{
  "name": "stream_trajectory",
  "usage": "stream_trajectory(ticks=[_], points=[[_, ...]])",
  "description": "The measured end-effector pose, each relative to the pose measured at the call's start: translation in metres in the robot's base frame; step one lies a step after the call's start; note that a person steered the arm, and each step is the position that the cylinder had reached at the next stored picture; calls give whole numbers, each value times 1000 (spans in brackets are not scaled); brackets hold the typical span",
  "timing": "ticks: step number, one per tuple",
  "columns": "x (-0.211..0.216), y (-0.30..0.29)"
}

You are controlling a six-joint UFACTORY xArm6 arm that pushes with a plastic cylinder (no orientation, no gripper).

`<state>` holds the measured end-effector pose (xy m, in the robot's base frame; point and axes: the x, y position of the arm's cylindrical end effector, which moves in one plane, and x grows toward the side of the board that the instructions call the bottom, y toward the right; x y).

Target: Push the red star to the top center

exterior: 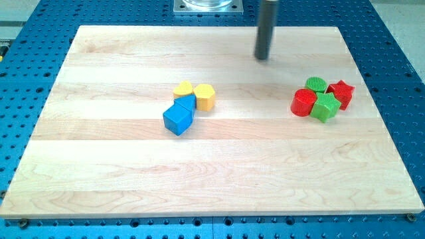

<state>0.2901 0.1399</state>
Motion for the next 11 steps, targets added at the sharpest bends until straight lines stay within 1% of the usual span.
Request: stream_trajectory(ticks=[1, 2, 3, 4, 6, 7, 9, 10, 11], points=[[19, 80], [53, 156], [92, 199], [136, 170], [131, 29], [106, -19], [13, -54], [-12, -107], [-40, -84]])
